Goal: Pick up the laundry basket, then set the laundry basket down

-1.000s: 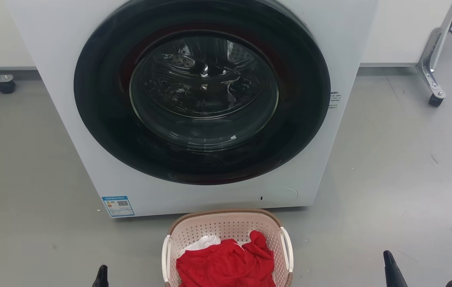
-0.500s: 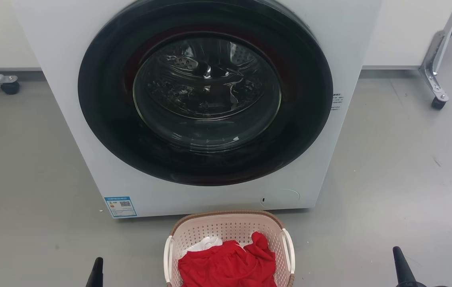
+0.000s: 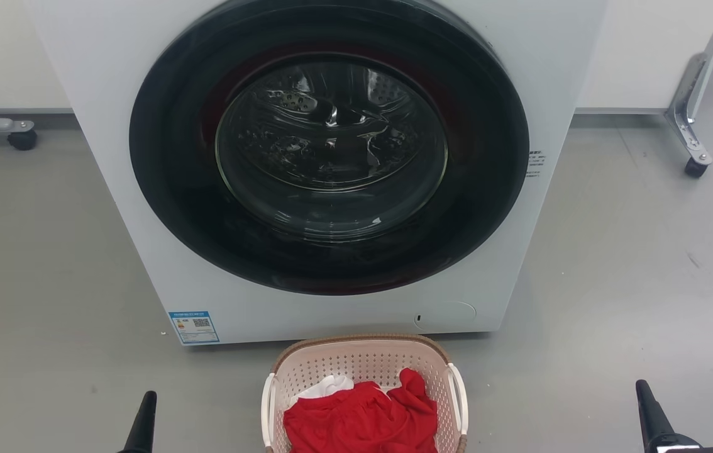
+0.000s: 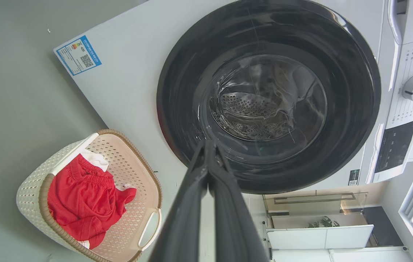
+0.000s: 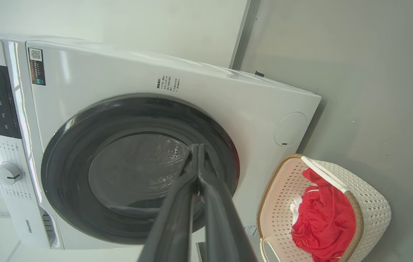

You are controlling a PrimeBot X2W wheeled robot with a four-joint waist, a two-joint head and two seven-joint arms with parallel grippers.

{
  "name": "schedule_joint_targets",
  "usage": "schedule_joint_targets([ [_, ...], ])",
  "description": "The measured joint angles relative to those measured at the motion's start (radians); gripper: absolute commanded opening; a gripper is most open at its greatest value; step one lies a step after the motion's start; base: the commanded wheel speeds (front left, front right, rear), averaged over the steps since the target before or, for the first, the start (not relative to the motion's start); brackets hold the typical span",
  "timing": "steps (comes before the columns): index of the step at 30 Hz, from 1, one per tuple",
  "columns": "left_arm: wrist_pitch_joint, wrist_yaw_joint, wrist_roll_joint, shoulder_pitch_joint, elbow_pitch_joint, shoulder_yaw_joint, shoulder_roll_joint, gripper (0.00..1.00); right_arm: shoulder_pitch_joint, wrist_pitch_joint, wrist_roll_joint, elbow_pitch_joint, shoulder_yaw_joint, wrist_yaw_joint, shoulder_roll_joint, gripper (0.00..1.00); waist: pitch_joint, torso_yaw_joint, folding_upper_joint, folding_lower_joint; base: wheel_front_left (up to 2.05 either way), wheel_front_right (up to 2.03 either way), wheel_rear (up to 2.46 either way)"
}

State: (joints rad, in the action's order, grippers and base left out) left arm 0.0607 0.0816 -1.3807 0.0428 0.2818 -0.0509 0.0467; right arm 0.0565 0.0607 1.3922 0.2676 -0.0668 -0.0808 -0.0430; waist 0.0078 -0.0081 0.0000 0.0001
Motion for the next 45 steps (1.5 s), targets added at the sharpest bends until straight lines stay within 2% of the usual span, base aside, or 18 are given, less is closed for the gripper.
schedule_joint_targets([
  [17, 0.053, 0.043, -0.216, 0.038, 0.013, -0.041, -0.004, 0.00, 0.027, 0.052, 0.204, 0.030, -0.064, -0.038, 0.001, 0.00, -0.006, 0.008, 0.0000, 0.0000, 0.00, 0.00, 0.00],
  [45, 0.053, 0.043, -0.219, 0.038, 0.013, -0.041, -0.004, 0.00, 0.035, 0.053, 0.204, 0.030, -0.065, -0.040, 0.001, 0.00, -0.006, 0.008, 0.0000, 0.0000, 0.00, 0.00, 0.00],
])
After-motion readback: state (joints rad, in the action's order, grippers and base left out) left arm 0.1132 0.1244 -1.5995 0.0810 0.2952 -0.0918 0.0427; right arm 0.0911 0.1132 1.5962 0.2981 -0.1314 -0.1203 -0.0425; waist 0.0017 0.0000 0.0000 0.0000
